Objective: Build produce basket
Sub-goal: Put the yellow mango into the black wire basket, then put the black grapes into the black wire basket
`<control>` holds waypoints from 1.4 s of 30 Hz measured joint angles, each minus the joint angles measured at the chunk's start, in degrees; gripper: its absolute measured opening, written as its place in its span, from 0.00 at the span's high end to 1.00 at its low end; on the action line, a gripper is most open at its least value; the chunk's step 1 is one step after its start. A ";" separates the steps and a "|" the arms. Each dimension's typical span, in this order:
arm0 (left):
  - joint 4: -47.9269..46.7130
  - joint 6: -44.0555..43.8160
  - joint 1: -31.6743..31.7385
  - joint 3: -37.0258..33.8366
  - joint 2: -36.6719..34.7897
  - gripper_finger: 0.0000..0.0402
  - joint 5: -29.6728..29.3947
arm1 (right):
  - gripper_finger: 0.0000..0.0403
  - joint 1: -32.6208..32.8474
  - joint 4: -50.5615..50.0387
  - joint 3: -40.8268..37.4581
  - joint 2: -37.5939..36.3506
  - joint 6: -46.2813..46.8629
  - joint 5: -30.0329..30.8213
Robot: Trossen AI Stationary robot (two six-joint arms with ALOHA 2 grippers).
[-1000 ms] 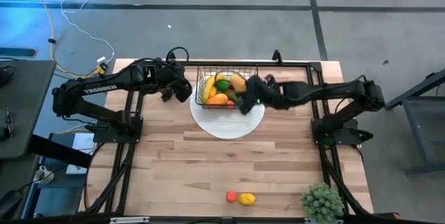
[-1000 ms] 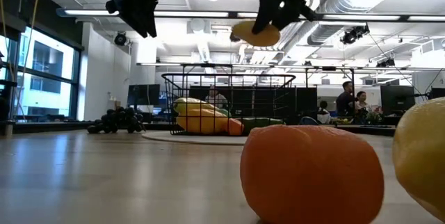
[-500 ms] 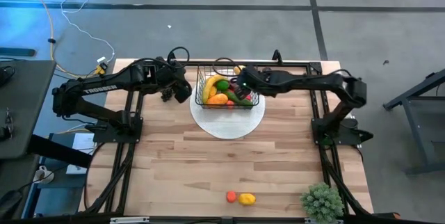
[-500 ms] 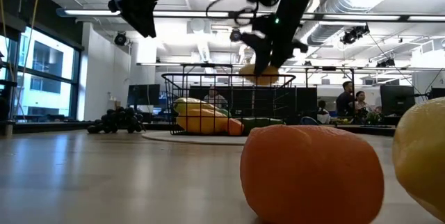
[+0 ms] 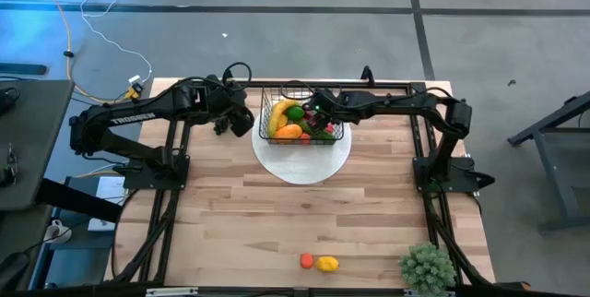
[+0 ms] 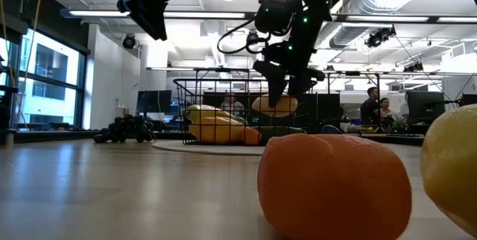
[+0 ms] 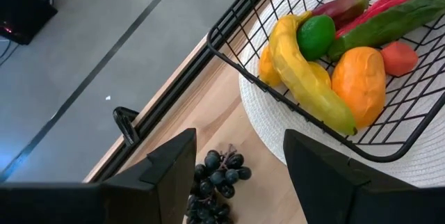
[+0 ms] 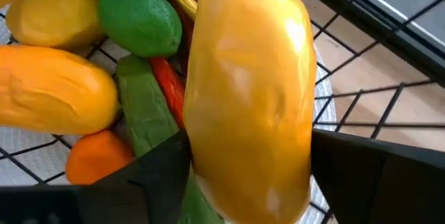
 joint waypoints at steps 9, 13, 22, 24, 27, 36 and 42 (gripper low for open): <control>-0.02 -1.49 0.00 0.00 0.00 0.49 0.02 | 0.29 -2.20 0.62 0.00 0.01 -1.07 -3.15; -0.02 -1.50 0.00 0.00 0.00 0.49 0.14 | 0.29 -2.20 -0.59 1.05 -0.01 -1.51 -3.54; -0.08 -1.49 0.00 0.00 0.00 0.49 2.12 | 0.29 -0.48 -7.42 10.35 -0.12 -1.60 -3.07; -0.28 -0.98 0.00 0.00 0.00 0.49 2.16 | 0.29 0.07 -9.88 12.42 -0.12 -0.92 -3.06; -0.79 0.31 0.00 0.00 0.00 0.49 4.65 | 0.29 1.04 -14.07 15.22 -0.14 0.94 -3.08; -6.21 -2.83 0.77 0.00 0.00 0.49 9.81 | 0.29 6.21 -20.85 19.97 -0.21 7.38 -3.08; -9.35 -1.40 5.85 0.00 0.00 0.49 9.66 | 0.29 9.20 -22.55 20.02 -0.23 9.89 -3.06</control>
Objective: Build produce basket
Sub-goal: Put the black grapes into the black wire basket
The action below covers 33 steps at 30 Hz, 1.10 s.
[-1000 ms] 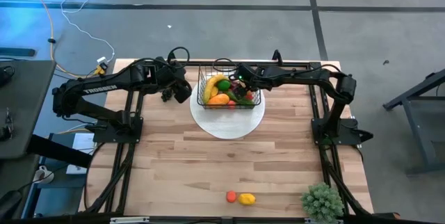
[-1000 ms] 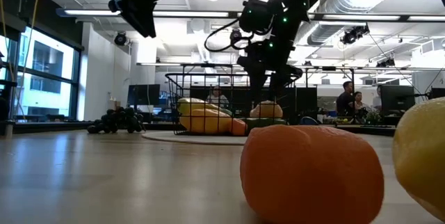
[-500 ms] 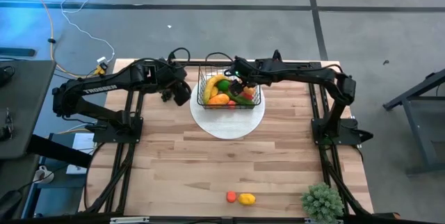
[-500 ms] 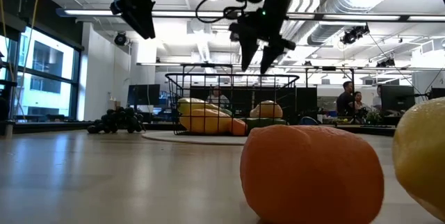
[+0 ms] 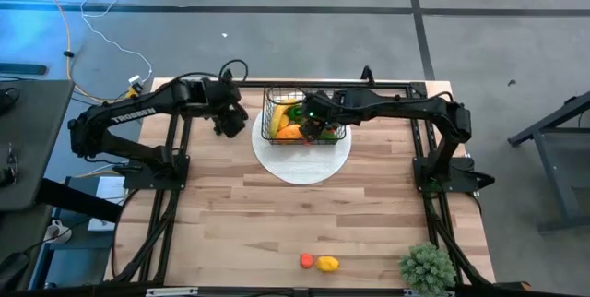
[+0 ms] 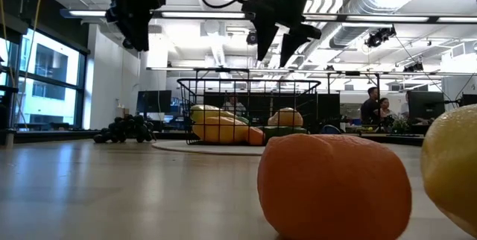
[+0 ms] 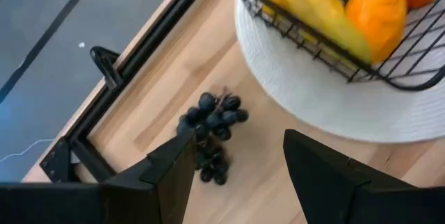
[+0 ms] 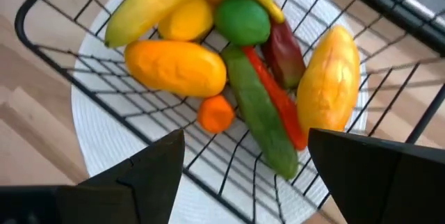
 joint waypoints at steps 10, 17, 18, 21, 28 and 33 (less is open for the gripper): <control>1.33 13.50 13.85 0.00 0.03 0.49 11.25 | 0.29 2.25 -1.63 0.00 0.00 2.00 0.17; 1.18 26.35 23.51 0.00 3.53 0.49 21.24 | 0.29 2.29 -1.60 0.00 0.00 1.63 0.20; 0.65 27.57 24.45 0.00 4.66 0.49 21.83 | 0.29 2.29 -1.60 0.00 0.00 1.61 0.20; -0.56 28.37 25.37 0.00 8.94 0.49 22.21 | 0.29 2.29 -1.60 0.00 0.00 1.59 0.20; -1.71 35.21 25.54 -0.02 17.01 0.49 21.87 | 0.29 2.29 -1.60 0.00 0.00 1.58 0.20; -1.74 36.42 25.45 -0.02 23.65 0.49 18.84 | 0.29 2.33 -1.60 0.00 0.00 1.58 0.22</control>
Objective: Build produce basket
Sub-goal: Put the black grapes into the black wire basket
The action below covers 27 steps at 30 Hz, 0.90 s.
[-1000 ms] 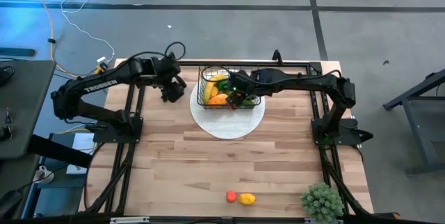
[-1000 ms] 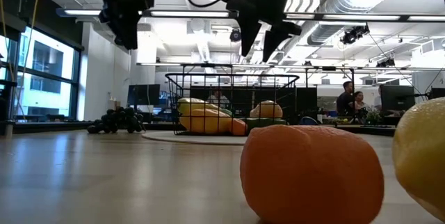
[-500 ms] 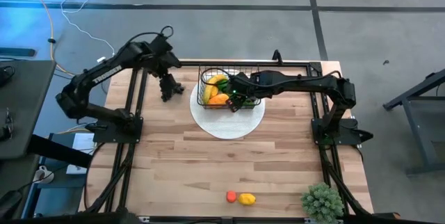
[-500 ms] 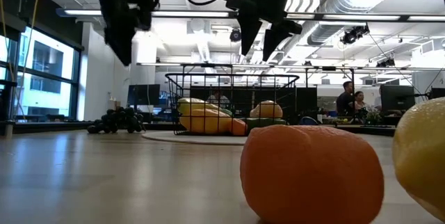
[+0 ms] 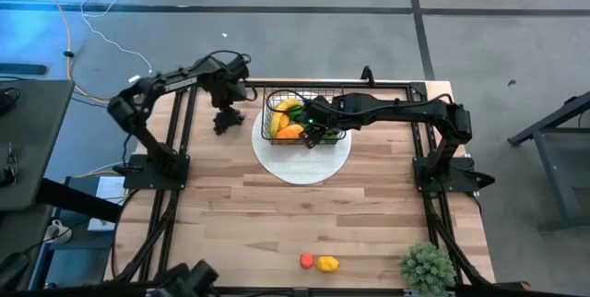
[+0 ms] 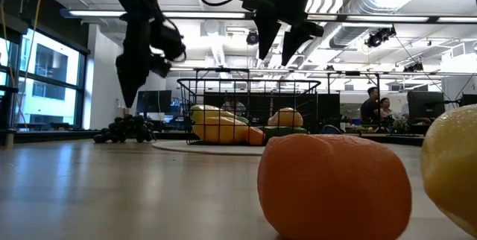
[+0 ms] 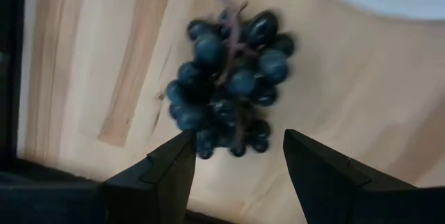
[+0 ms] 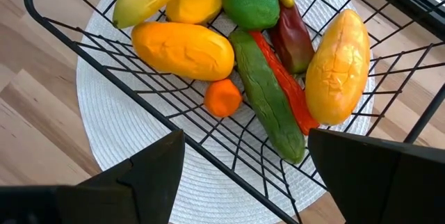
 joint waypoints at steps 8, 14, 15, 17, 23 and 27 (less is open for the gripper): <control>0.24 -0.50 0.59 0.00 8.24 0.49 -4.98 | 0.29 0.00 0.00 0.00 0.00 -0.02 0.00; 2.62 -1.71 0.63 0.00 12.61 0.49 -6.25 | 0.29 0.00 -0.09 0.00 0.00 -0.02 -0.02; 2.98 -1.99 0.64 0.00 13.15 0.49 -6.28 | 0.29 0.00 -0.24 0.00 0.00 -0.02 -0.04; 3.48 -1.99 0.70 0.00 14.08 0.49 -6.25 | 0.29 0.00 -0.62 0.00 0.01 -0.02 -0.04; 3.44 -2.59 0.98 0.00 16.30 0.54 -5.79 | 0.29 0.00 -0.98 0.00 0.02 -0.02 -0.11; 3.45 -3.30 1.09 0.00 16.96 0.67 -5.53 | 0.29 0.00 -1.06 0.00 0.02 0.12 -0.19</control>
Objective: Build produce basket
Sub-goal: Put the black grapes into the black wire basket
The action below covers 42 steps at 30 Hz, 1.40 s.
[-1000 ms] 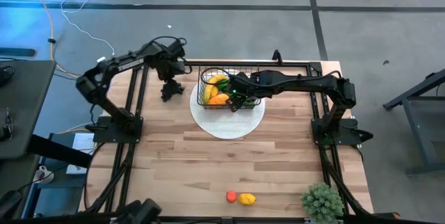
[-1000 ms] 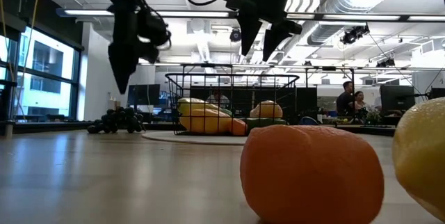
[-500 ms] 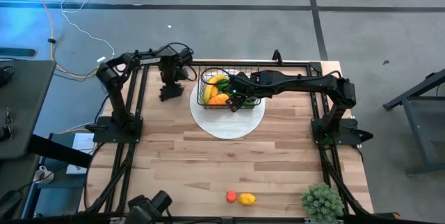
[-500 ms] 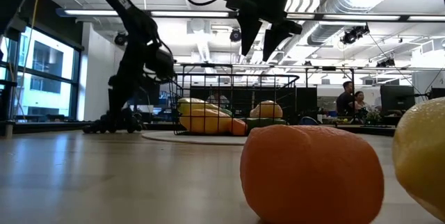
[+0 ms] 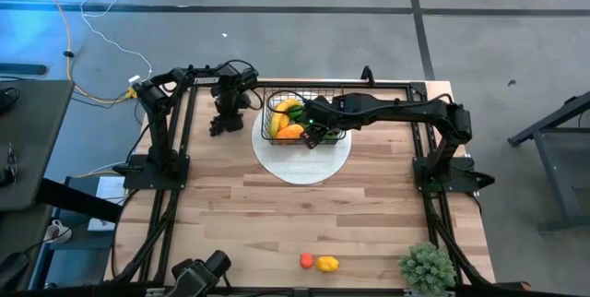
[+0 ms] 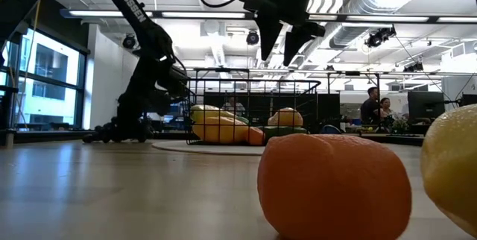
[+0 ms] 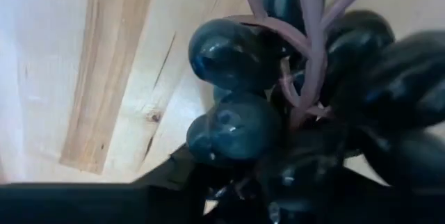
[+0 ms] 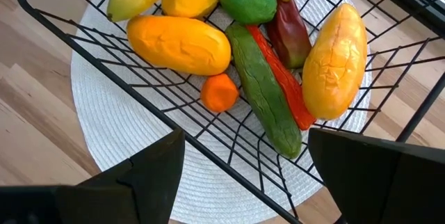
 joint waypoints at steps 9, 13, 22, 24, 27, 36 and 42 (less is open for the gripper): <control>-0.39 -4.26 0.28 0.00 -2.02 0.97 0.76 | 0.29 0.00 -0.11 0.00 -0.07 1.00 -0.30; -0.39 -4.52 0.28 0.00 -5.64 0.96 3.48 | 0.29 0.00 -0.44 0.00 -0.85 2.34 -0.30; -0.37 -8.06 0.28 0.00 -18.11 0.98 6.79 | 0.29 0.00 -0.58 0.03 -4.10 4.81 0.03; -0.25 -9.04 0.28 0.00 -21.55 0.98 8.62 | 0.29 0.00 -0.67 0.02 -4.76 4.80 0.03; 0.40 -11.30 0.23 0.00 -26.63 0.98 13.18 | 0.29 0.00 -0.59 0.14 -5.57 4.81 0.12; 14.20 -23.97 -3.98 0.00 -36.81 0.99 19.70 | 0.29 -0.25 0.61 0.26 -7.46 3.75 2.65; 22.84 -28.89 -10.17 0.00 -37.55 0.99 19.68 | 0.29 -1.01 0.62 0.28 -7.52 0.86 3.18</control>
